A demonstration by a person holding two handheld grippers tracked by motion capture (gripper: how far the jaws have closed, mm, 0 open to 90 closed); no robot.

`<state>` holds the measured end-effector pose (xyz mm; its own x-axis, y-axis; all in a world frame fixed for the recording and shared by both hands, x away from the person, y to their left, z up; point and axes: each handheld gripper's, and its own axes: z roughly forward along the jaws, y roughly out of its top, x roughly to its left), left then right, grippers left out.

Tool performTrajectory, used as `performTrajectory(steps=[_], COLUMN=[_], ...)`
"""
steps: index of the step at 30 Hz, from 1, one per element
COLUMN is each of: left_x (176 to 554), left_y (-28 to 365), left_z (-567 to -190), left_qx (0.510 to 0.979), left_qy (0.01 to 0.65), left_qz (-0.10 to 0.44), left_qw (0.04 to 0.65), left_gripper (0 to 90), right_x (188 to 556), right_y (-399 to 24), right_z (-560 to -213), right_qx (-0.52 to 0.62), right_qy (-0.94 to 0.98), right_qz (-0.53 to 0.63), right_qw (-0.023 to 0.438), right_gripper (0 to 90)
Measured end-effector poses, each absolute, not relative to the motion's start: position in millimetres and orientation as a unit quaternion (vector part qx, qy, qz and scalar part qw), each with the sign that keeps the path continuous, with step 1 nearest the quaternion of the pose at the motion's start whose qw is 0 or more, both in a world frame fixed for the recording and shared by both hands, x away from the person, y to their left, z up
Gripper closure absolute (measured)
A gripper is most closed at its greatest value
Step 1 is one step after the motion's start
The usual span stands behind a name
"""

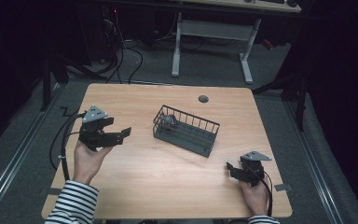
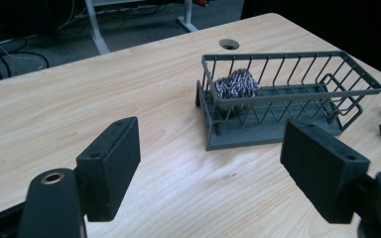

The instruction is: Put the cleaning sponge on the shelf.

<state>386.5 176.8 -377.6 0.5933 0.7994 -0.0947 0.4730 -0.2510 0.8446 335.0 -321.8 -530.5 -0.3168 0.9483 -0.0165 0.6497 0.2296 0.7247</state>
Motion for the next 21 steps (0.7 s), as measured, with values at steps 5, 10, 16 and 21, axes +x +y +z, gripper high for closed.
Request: performTrajectory(steps=[5, 10, 16, 21], left_x=[380, 376, 371, 367], left_y=[189, 197, 204, 208], left_z=[-381, -386, -389, -393], left_qx=[0.761, 0.756, 0.751, 0.749], left_qy=[0.423, 0.430, 0.437, 0.441], left_qz=[0.181, 0.180, 0.181, 0.180], left_qw=[0.458, 0.459, 0.460, 0.460], left_gripper=[23.3, 23.1, 22.8, 22.8], right_x=[335, 335, 335, 335], right_y=[-322, -322, -322, -322], right_z=[-530, -531, -530, -531], right_qx=[0.535, 0.534, 0.534, 0.534], right_qy=[0.747, 0.748, 0.748, 0.748], right_qz=[0.316, 0.316, 0.316, 0.316], right_qw=[0.236, 0.237, 0.236, 0.236], right_gripper=[32.9, 32.9, 32.9, 32.9])
